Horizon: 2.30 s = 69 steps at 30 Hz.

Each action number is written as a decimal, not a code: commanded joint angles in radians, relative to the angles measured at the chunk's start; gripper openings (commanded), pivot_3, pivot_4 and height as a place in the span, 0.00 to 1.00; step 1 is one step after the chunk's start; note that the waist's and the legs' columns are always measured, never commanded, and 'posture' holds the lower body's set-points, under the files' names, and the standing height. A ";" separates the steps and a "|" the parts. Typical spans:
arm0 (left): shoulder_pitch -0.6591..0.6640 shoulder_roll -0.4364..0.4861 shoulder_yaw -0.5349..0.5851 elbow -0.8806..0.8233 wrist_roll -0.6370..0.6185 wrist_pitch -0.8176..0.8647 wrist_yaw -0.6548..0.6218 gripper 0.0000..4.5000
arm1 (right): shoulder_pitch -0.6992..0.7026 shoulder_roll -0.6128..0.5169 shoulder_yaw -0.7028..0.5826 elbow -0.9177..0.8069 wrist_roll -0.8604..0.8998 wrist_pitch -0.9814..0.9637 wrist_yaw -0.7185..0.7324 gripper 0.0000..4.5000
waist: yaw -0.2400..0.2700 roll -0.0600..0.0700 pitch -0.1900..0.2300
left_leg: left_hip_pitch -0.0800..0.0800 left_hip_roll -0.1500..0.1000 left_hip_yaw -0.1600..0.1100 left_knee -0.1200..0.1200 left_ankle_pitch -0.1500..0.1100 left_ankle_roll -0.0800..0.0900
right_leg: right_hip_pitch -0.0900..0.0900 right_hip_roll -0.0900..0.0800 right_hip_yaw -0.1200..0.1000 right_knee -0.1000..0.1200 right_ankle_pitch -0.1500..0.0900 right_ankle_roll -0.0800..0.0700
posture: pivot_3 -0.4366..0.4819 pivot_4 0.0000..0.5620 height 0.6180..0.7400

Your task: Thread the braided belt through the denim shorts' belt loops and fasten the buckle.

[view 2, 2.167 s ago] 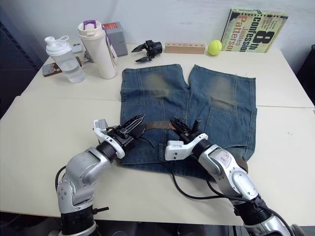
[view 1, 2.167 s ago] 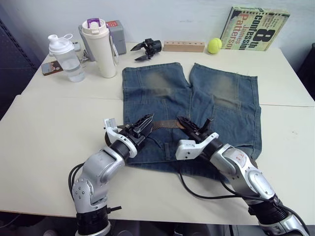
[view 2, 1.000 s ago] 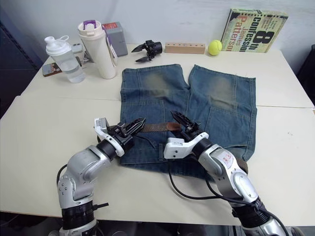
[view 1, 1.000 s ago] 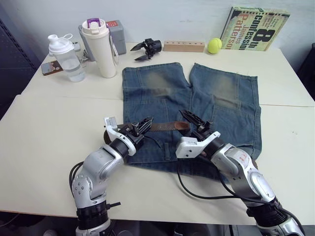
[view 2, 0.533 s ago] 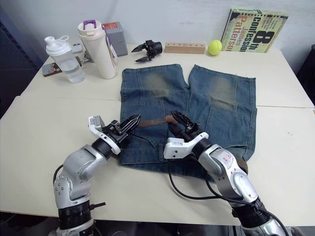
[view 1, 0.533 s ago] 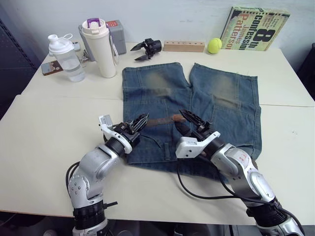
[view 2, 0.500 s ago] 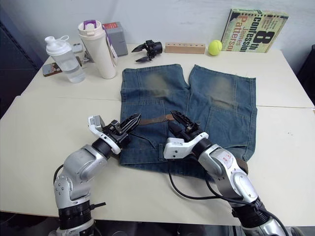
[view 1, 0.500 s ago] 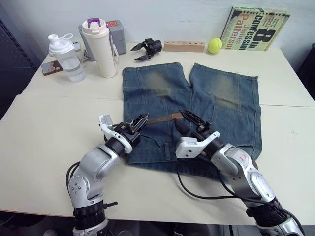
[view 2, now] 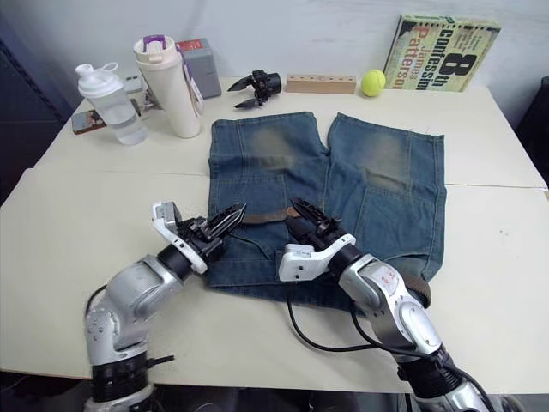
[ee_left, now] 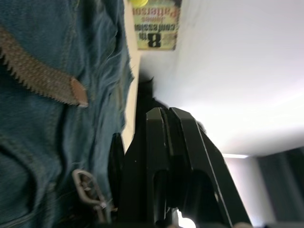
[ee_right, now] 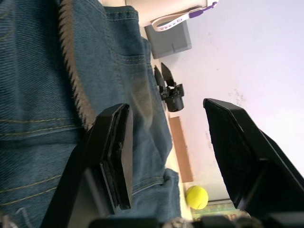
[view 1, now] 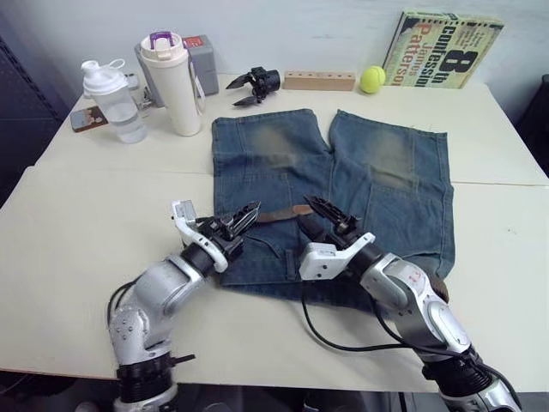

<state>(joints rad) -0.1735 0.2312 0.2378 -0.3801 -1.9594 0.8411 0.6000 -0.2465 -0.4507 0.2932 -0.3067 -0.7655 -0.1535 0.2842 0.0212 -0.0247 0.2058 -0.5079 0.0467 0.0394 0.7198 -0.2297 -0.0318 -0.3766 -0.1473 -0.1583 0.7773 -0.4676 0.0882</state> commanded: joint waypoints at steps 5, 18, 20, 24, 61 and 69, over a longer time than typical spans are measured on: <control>0.017 0.080 -0.029 -0.007 -0.013 -0.024 -0.037 0.63 | -0.038 -0.013 0.000 0.046 0.040 -0.033 0.019 0.74 | 0.008 0.000 0.000 | -0.001 0.000 -0.002 0.000 0.000 0.000 | 0.001 -0.002 -0.001 -0.001 0.000 0.000 | 0.48 0.27 0.32; 0.049 0.037 -0.044 -0.061 -0.013 -0.084 -0.034 0.99 | -0.260 -0.010 0.077 0.385 -0.007 -0.062 0.033 1.00 | 0.003 0.000 0.000 | 0.000 -0.001 -0.001 0.001 0.000 0.000 | 0.001 -0.001 0.000 0.000 0.000 0.000 | 0.48 0.27 0.32; 0.056 0.037 -0.048 -0.069 -0.013 -0.092 -0.028 0.99 | -0.274 -0.012 0.085 0.411 -0.013 -0.061 0.034 1.00 | 0.003 0.000 0.000 | 0.000 0.000 -0.001 0.001 0.000 0.000 | 0.001 -0.002 0.000 -0.001 0.000 0.000 | 0.48 0.27 0.32; 0.070 0.042 -0.061 -0.092 -0.013 -0.099 -0.034 1.00 | -0.267 -0.010 0.106 0.436 0.007 -0.043 0.073 0.88 | 0.003 0.000 0.000 | 0.000 0.000 -0.001 0.001 0.000 0.000 | 0.001 -0.001 0.000 -0.001 0.000 0.000 | 0.48 0.27 0.32; 0.057 0.079 -0.092 -0.069 -0.013 -0.094 -0.083 1.00 | -0.449 0.051 0.119 0.551 0.101 0.067 0.223 0.88 | 0.004 -0.003 -0.002 | 0.000 0.000 -0.002 0.000 0.000 -0.001 | 0.001 -0.001 0.000 -0.001 0.000 0.000 | 0.48 0.27 0.32; 0.064 0.081 -0.100 -0.074 -0.013 -0.095 -0.096 1.00 | -0.536 0.057 0.180 0.683 0.074 0.081 0.265 0.88 | 0.003 -0.004 -0.002 | 0.000 0.000 -0.002 0.000 0.000 0.000 | 0.001 -0.001 -0.001 -0.001 0.000 0.000 | 0.48 0.27 0.32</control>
<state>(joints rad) -0.1089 0.3083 0.1414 -0.4235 -1.9595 0.7418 0.5257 -0.8041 -0.3873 0.4494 0.3121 -0.6707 -0.0986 0.5280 0.0240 -0.0282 0.2035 -0.5080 0.0469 0.0378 0.7195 -0.2294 -0.0323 -0.3751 -0.1488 -0.1589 0.7760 -0.4676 0.0882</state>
